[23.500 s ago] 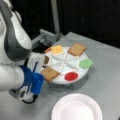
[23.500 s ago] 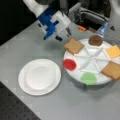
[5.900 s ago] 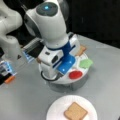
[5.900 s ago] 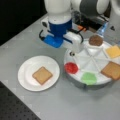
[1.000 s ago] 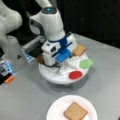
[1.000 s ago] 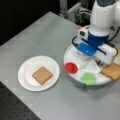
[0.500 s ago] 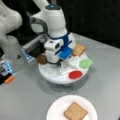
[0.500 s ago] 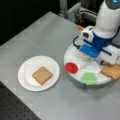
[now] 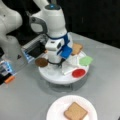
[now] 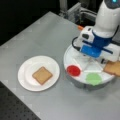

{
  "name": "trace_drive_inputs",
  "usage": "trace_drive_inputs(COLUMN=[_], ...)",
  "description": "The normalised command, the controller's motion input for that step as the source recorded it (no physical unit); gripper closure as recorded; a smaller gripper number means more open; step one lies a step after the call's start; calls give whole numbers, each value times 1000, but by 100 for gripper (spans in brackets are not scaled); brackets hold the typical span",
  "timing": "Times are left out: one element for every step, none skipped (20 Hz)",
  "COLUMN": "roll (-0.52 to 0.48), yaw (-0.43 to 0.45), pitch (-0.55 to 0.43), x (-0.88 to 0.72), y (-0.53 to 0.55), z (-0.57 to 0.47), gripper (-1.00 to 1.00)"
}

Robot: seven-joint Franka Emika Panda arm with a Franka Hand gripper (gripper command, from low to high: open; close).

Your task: Ingredient selection for cheeseburger or sandwich

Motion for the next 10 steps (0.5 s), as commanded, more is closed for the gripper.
trace_drive_inputs(roll=[211, 223, 218, 214, 212, 214, 205, 197, 183, 164], yaw=[303, 288, 253, 227, 211, 200, 186, 174, 172, 177], pitch=[199, 198, 184, 183, 188, 201, 208, 217, 228, 235], x=[-184, -149, -124, -106, -93, -81, -72, -66, -59, -49], y=[-253, -248, -233, -219, -209, -197, -185, -175, -172, -173], z=[-16, -7, -2, -1, -2, -2, 2, 14, 32, 49], gripper=[-100, -100, -100, -100, -100, -100, -100, -100, -100, -100])
